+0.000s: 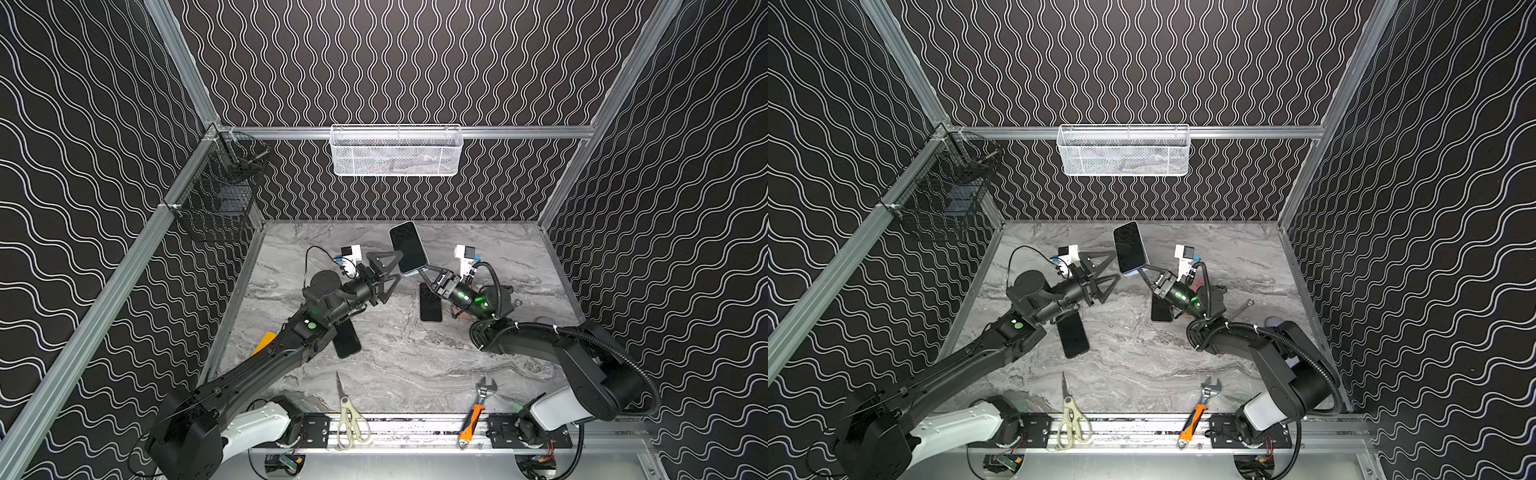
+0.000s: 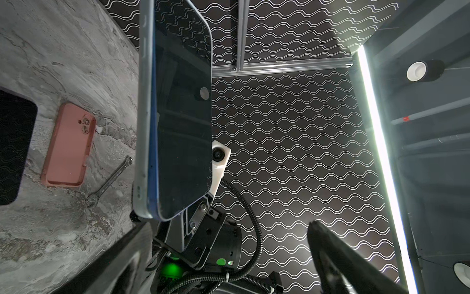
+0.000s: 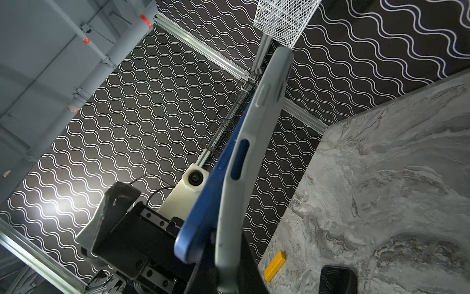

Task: Take the phone out of the phone case
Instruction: Remove the phone case from the phone.

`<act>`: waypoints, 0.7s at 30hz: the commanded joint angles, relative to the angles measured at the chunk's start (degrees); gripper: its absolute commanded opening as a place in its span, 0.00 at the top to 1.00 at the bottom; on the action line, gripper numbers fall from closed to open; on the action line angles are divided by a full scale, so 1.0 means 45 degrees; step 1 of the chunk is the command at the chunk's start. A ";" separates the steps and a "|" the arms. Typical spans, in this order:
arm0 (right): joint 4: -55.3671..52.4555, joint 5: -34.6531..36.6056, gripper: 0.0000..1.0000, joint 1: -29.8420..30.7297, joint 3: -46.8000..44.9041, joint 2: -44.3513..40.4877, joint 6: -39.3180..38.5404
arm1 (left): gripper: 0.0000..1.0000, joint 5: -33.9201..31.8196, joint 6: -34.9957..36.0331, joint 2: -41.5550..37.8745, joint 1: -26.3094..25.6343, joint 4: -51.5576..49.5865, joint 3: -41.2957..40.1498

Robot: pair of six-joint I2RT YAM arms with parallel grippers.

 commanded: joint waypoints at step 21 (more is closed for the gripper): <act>0.0790 0.0241 0.97 0.0103 -0.0169 -0.0260 -0.0313 | 0.01 0.0100 0.0054 0.0892 -0.0338 0.0433 0.0570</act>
